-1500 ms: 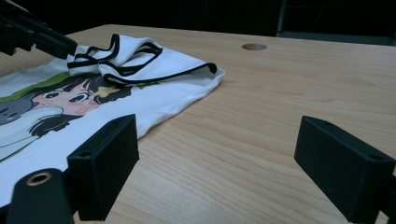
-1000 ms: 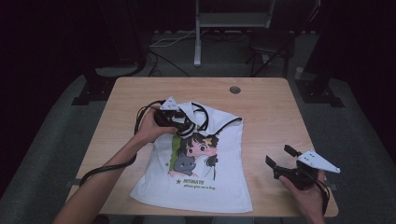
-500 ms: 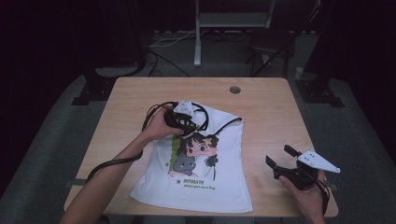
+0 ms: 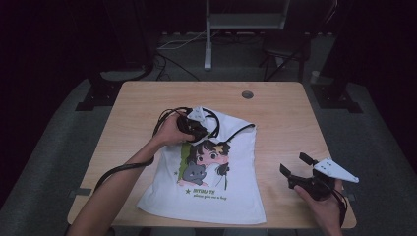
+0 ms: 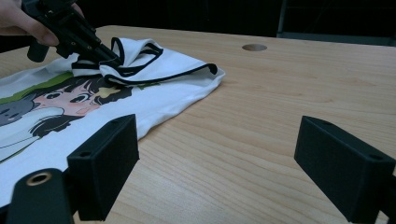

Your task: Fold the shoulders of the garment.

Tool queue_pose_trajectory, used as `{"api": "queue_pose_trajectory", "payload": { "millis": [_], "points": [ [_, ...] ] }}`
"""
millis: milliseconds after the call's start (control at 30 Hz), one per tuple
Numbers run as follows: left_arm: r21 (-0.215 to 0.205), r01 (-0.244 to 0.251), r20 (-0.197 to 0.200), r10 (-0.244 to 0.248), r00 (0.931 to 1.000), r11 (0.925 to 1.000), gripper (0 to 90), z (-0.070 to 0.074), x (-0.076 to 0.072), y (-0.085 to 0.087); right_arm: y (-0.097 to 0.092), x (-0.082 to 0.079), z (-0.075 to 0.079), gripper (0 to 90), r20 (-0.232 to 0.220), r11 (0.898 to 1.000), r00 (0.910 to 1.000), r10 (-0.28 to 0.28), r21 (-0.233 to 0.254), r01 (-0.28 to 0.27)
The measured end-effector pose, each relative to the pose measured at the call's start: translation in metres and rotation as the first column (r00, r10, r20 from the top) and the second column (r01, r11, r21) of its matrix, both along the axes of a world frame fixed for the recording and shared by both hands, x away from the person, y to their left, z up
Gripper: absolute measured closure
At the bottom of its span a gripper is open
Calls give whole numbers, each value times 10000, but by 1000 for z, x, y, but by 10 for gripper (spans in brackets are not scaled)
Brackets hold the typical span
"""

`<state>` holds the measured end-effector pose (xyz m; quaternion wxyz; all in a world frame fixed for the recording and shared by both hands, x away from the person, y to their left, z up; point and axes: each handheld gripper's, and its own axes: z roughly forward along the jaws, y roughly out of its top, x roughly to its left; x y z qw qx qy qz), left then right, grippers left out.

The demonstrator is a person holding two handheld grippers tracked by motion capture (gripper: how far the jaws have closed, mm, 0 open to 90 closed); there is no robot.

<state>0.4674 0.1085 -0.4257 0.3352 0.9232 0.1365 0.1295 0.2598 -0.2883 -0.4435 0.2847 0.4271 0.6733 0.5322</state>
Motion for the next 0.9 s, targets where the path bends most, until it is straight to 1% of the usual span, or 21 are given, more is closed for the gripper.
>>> {"api": "queue_pose_trajectory", "payload": {
  "millis": [67,100,133,233,267,300,367,400,467,500,567,600,667,700,733,767,833,900],
  "points": [
    [-54,-92,-11,92,10000,9999,861,2,0,1,0,0,0,134,7,10000,10000,-10,23,10],
    [-170,-122,-28,121,9999,9998,863,3,0,1,0,0,0,134,11,10000,10000,-8,28,8],
    [-329,-180,-49,179,9998,9993,864,5,-1,2,0,0,0,134,10,10000,10000,-11,29,11],
    [-853,-294,193,311,9993,9959,864,15,-1,5,0,0,0,134,0,10000,10000,-14,24,14],
    [-1110,-354,188,377,9991,9932,864,17,-1,5,0,0,0,134,3,10000,10000,-12,12,12],
    [-1388,-415,281,459,9986,9894,864,23,-1,7,0,0,0,134,4,10000,10000,-13,5,13],
    [-1917,-505,368,586,9976,9802,865,31,-1,10,0,0,0,134,5,10000,10000,-17,-2,17],
    [-2179,-558,385,657,9971,9744,864,36,-1,12,0,0,0,134,5,10000,10000,-19,-3,19],
    [-2629,-736,547,911,9943,9620,864,45,1,16,0,0,0,134,6,10000,10000,-21,-5,21],
    [-2881,-862,589,1075,9925,9537,864,50,2,19,0,0,0,134,-4,10000,10000,-19,-5,19],
    [-3403,-1120,650,1421,9877,9336,864,60,6,25,0,0,0,134,-3,10000,10000,-14,-14,14],
    [-3576,-1255,732,1617,9841,9254,865,66,8,29,0,0,0,134,1,10000,10000,-12,-22,12],
    [-3979,-1539,819,2021,9759,9044,864,75,12,35,0,0,0,134,1,10000,10000,-13,-24,13],
    [-4100,-1638,854,2166,9725,8973,864,79,14,38,0,0,0,134,1,10000,10000,-18,-13,18],
    [-4261,-1779,903,2374,9672,8870,864,83,15,40,0,0,0,134,5,10000,10000,-23,-9,23],
    [-4336,-1814,993,2469,9639,8827,864,87,17,42,0,0,0,134,2,10000,10000,-24,-6,24],
    [-4547,-1868,1070,2616,9592,8708,864,94,18,45,0,0,0,134,-11,10000,10000,-17,-5,17],
    [-4840,-1916,1033,2731,9564,8538,864,99,18,47,0,0,0,134,-11,10000,10000,-27,12,27]
  ]
}}
